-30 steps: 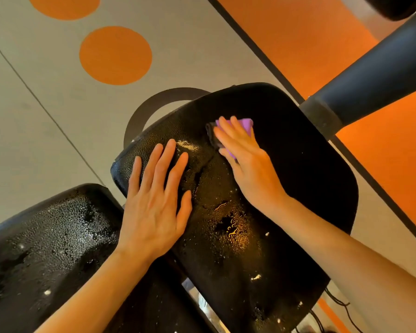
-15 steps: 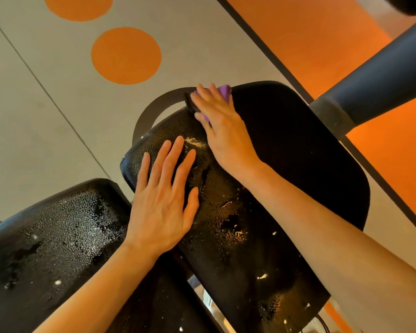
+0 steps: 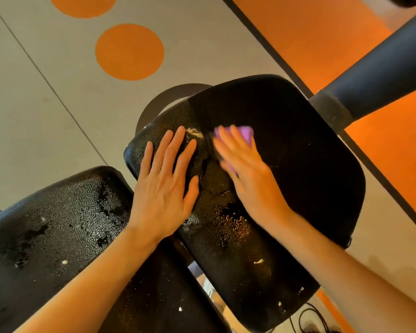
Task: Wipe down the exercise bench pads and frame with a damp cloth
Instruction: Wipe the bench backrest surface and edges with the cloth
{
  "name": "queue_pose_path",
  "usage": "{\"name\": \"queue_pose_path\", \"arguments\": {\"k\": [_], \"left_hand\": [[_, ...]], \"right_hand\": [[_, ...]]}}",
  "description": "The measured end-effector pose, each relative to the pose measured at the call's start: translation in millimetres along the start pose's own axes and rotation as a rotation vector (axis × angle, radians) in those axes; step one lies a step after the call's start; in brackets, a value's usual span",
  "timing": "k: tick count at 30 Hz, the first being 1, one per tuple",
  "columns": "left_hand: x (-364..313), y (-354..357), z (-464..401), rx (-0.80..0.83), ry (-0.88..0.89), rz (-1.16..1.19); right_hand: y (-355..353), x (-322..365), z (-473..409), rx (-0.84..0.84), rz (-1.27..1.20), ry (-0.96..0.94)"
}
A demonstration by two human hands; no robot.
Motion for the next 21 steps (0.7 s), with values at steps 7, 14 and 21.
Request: {"name": "queue_pose_path", "arguments": {"k": [7,14,21], "left_hand": [[2,-3,0,0.052,0.012,0.000],[36,-17,36,0.116,-0.105,-0.054],[47,-9,47,0.147,-0.107,-0.152]], "right_hand": [[-1,-2,-74,-0.050,-0.015,0.025],[-7,0,31,0.026,-0.074,0.029],[11,1,-69,-0.136,-0.089,0.093]]}}
Point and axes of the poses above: each hand's wrist, its own z-axis away from the middle knuckle, its own y-axis out of the palm, x = y × z, the point moved 3 cm from there along -z, towards the middle knuckle, and after that the axes turned 11 degrees about -z, right-handed, at the moved point
